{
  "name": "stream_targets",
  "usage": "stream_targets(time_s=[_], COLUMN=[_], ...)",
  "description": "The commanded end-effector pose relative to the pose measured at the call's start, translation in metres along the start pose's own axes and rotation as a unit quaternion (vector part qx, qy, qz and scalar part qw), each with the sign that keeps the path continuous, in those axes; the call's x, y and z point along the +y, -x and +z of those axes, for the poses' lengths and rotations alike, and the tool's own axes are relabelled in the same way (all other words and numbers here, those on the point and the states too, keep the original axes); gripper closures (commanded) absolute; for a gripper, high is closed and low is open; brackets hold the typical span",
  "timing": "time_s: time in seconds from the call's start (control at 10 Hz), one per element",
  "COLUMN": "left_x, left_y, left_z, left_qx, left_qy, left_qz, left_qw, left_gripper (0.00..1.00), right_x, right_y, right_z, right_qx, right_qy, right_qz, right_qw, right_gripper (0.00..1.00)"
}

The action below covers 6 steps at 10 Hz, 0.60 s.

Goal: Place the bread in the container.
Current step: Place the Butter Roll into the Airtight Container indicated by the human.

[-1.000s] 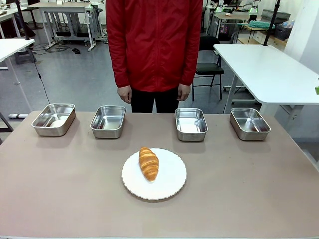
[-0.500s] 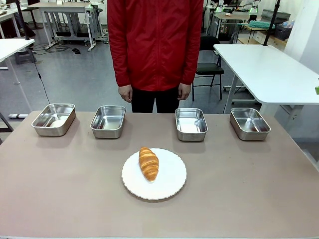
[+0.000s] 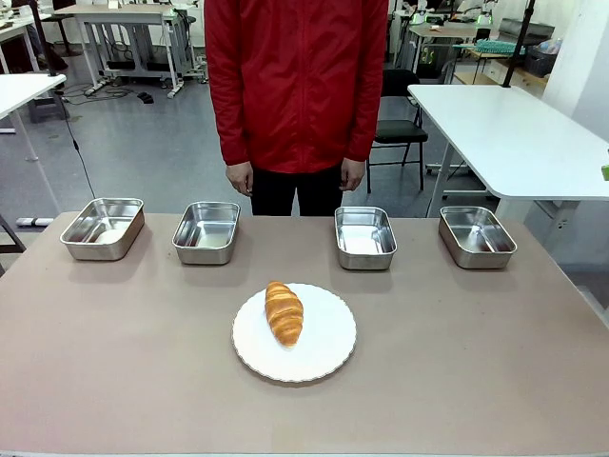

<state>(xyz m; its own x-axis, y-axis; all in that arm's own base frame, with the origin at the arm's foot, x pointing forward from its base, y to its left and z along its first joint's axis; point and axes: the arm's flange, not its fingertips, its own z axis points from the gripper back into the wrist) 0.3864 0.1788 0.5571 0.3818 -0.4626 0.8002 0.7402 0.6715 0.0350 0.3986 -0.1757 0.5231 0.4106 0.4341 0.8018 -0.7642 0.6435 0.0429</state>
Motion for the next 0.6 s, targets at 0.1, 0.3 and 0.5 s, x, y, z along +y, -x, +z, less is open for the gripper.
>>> stream_targets(time_s=[0.1,0.3,0.5], left_x=[-0.0001,-0.0001,-0.0001], left_y=[0.0006,0.0006,0.0006], left_z=[0.0013,0.0013,0.0013], left_qx=[-0.002,-0.002,-0.002], left_qy=[0.000,0.000,0.000], left_qz=[0.001,0.001,0.001], left_qw=[1.000,1.000,1.000], left_gripper=[0.00,0.00,0.00], right_x=[0.0002,0.0002,0.0002], right_y=[0.0001,0.0001,0.0001], right_z=[-0.0017,-0.0017,-0.0017], right_qx=[-0.008,-0.008,-0.008], right_qy=[-0.001,-0.001,-0.001], right_qz=[0.002,0.002,0.002], right_qw=[1.000,1.000,1.000], right_gripper=[0.00,0.00,0.00])
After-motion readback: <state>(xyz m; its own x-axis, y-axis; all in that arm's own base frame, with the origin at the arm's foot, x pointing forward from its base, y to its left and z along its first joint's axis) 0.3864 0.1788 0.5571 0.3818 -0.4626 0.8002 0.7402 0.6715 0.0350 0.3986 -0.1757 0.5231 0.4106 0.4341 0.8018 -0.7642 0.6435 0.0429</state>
